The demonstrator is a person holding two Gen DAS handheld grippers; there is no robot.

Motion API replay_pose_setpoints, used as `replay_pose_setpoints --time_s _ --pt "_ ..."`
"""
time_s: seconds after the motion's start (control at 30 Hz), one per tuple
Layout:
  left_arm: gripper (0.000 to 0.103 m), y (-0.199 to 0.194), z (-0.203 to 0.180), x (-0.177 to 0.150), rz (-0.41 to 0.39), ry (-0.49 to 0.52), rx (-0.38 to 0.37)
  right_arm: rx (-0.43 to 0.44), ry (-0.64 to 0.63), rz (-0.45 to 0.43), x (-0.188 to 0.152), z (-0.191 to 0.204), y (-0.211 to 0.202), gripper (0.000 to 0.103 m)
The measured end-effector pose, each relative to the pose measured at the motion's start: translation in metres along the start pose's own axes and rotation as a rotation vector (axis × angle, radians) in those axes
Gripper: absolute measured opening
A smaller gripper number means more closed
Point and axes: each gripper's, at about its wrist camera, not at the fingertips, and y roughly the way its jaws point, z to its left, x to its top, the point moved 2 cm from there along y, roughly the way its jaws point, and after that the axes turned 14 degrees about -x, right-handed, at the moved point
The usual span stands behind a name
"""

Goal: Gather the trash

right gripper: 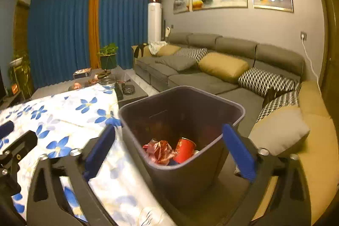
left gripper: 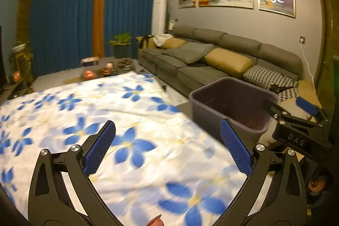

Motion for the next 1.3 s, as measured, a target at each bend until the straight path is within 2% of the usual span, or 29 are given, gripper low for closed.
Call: replay_pose_setpoints --time_s 0.2,0.37,0.87,1.3 --pt "0.097 -0.055 0.016 -0.018 -0.009 -0.049 0.084 0.042 -0.032 -0.012 -0.015 0.011 -0.042 0.098" --pt "0.097 -0.091 0.018 -0.027 -0.022 -0.028 0.135 0.067 -0.017 -0.007 -0.024 0.015 -0.073 0.098" --pt "0.097 -0.155 0.02 -0.042 -0.047 -0.072 0.129 0.115 -0.04 -0.069 -0.032 0.028 -0.157 0.098" --pt "0.097 -0.169 0.013 -0.04 -0.063 -0.07 0.113 0.115 -0.044 -0.078 -0.039 0.025 -0.176 0.098"
